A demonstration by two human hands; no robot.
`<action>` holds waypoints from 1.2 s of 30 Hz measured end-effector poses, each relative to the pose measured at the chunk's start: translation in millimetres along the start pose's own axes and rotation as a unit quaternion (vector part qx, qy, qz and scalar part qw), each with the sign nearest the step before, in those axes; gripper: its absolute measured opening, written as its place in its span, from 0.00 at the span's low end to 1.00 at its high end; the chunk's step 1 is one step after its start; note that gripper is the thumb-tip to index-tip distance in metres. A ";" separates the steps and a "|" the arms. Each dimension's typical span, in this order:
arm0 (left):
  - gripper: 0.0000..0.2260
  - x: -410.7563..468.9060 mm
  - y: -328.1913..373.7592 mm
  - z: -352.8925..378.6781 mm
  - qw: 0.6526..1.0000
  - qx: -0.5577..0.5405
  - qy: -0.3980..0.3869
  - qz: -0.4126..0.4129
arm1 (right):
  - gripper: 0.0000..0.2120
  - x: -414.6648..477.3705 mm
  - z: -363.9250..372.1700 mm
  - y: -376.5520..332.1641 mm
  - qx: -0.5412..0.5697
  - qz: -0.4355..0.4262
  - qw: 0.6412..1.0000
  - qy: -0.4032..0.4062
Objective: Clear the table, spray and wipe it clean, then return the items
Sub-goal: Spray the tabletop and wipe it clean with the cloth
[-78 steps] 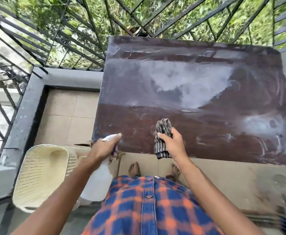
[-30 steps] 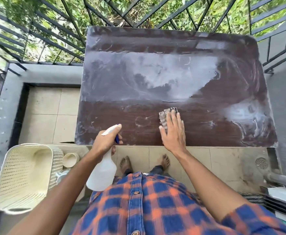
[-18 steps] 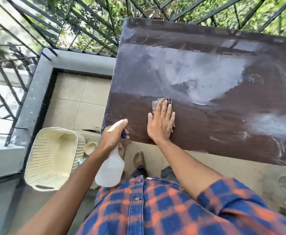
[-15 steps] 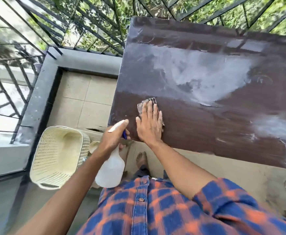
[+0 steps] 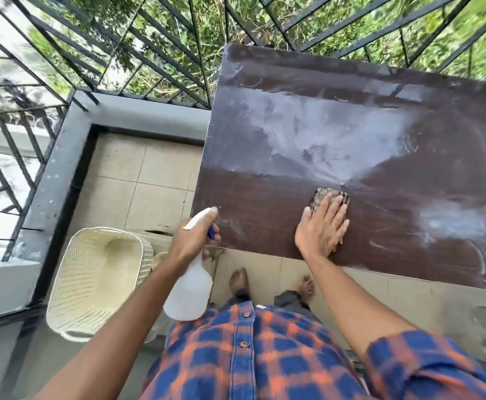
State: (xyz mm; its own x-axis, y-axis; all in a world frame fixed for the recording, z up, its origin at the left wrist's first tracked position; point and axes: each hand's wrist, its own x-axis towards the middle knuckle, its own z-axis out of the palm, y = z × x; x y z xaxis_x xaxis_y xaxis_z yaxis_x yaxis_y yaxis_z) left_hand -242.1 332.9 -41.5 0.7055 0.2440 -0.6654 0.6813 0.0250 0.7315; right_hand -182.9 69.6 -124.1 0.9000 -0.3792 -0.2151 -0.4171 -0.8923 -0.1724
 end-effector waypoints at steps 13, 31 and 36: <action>0.18 0.2 -10.2 -19.0 0.999 -0.014 0.040 0.004 | 0.28 -31.9 11.9 32.5 -0.076 -0.334 0.939 -0.039; 0.25 -10.9 -24.6 -45.4 0.993 -0.029 0.116 0.013 | 0.28 -89.4 44.3 -134.2 -0.085 -0.519 0.835 -0.166; 0.23 -9.0 -23.1 -44.4 0.992 -0.050 0.118 -0.001 | 0.28 -52.2 31.6 -56.9 -0.091 -0.517 0.844 -0.114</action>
State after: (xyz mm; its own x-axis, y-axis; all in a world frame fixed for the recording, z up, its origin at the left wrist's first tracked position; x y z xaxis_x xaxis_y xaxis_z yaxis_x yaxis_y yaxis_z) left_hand -272.9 373.1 -45.8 0.6306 0.4643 -0.6219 0.6514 0.1191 0.7493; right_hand -210.2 148.0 -133.4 0.7148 0.6626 -0.2235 0.6202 -0.7484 -0.2351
